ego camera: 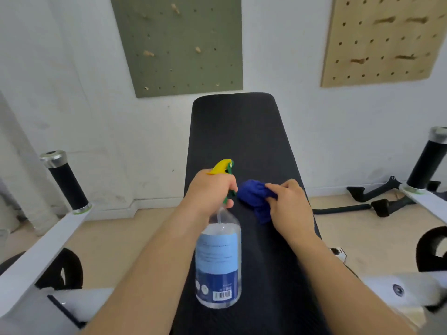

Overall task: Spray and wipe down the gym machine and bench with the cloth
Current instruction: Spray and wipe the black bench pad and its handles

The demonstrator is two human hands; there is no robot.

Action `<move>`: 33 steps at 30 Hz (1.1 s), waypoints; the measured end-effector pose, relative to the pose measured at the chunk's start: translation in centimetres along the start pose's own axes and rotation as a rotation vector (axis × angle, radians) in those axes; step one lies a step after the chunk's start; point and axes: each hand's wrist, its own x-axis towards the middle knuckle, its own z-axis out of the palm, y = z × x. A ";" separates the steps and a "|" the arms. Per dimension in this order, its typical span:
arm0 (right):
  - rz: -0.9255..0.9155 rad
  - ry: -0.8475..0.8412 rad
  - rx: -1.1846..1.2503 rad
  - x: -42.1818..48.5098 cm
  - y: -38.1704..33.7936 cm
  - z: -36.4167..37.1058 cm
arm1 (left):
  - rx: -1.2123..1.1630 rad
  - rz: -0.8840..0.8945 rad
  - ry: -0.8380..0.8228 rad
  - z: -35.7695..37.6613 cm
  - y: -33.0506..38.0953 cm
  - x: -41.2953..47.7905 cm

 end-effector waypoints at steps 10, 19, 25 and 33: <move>0.315 0.255 0.235 1.7 3.9 -2.9 | 0.389 0.010 0.004 5.2 4.5 5.2; 0.287 0.406 0.409 3.6 2.3 -4.5 | 0.397 -0.001 0.000 4.7 1.8 5.7; 0.128 0.210 0.273 15.0 -0.9 -3.4 | 0.330 -0.044 -0.090 2.9 1.7 5.7; -0.190 -0.006 -0.179 8.4 -0.7 3.0 | 0.281 -0.027 -0.053 1.5 1.9 7.0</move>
